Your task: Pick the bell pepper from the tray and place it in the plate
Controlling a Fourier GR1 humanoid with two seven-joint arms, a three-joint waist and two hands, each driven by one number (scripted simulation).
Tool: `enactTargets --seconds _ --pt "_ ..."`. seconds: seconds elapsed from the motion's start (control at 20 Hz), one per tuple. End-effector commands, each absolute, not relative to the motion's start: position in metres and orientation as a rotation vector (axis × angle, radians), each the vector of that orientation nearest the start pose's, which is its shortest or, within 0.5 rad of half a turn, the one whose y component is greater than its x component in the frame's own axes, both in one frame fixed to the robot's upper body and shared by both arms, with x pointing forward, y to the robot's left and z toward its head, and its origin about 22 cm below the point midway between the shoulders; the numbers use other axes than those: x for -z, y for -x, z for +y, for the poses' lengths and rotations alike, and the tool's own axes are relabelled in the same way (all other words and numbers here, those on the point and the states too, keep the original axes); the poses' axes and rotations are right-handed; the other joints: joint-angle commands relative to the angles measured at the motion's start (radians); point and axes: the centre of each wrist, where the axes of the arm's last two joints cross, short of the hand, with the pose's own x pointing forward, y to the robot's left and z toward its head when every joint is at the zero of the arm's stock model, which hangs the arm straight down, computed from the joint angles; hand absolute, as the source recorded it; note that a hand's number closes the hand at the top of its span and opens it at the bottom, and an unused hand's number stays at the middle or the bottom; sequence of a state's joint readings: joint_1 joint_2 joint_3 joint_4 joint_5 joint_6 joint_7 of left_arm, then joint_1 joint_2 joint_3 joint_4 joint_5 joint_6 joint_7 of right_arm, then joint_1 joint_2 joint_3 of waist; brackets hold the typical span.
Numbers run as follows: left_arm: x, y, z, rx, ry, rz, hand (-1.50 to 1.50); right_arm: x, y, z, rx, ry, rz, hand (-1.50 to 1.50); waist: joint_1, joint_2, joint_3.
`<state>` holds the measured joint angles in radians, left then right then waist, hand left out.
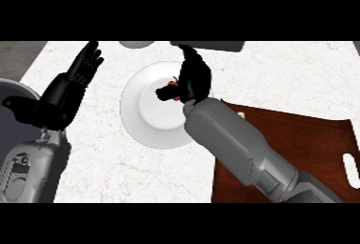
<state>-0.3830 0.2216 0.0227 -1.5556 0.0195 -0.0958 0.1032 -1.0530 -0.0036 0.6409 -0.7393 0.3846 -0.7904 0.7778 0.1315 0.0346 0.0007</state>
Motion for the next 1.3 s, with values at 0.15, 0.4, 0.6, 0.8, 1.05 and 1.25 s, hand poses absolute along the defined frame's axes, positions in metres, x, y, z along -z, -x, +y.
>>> enactTargets --seconds 0.15,0.4,0.6,0.8,1.05,1.25 --pt "-0.103 -0.317 0.248 0.312 -0.043 -1.789 0.0 -0.107 -0.381 -0.002 -0.055 0.676 -1.586 -1.5 -0.011 -0.005 0.0" --pt "-0.112 -0.306 0.278 0.279 -0.102 -1.762 0.0 -0.095 -0.375 -0.008 0.036 0.635 -1.606 -1.5 -0.056 -0.024 0.0" --pt "-0.098 -0.309 0.265 0.241 -0.132 -1.737 0.0 -0.087 -0.373 -0.022 0.116 0.594 -1.612 -1.5 -0.107 -0.028 0.0" --pt "-0.095 -0.293 0.277 0.232 -0.149 -1.741 0.0 -0.058 -0.338 -0.037 0.138 0.541 -1.645 -1.5 -0.134 -0.038 0.0" --pt "-0.108 -0.295 0.288 0.224 -0.14 -1.737 0.0 -0.048 -0.314 -0.077 0.091 0.538 -1.678 -1.5 -0.139 -0.039 -0.001" --pt "-0.088 -0.285 0.296 0.242 -0.146 -1.733 0.0 -0.056 -0.303 -0.128 0.073 0.533 -1.67 -1.5 -0.139 -0.038 -0.001"
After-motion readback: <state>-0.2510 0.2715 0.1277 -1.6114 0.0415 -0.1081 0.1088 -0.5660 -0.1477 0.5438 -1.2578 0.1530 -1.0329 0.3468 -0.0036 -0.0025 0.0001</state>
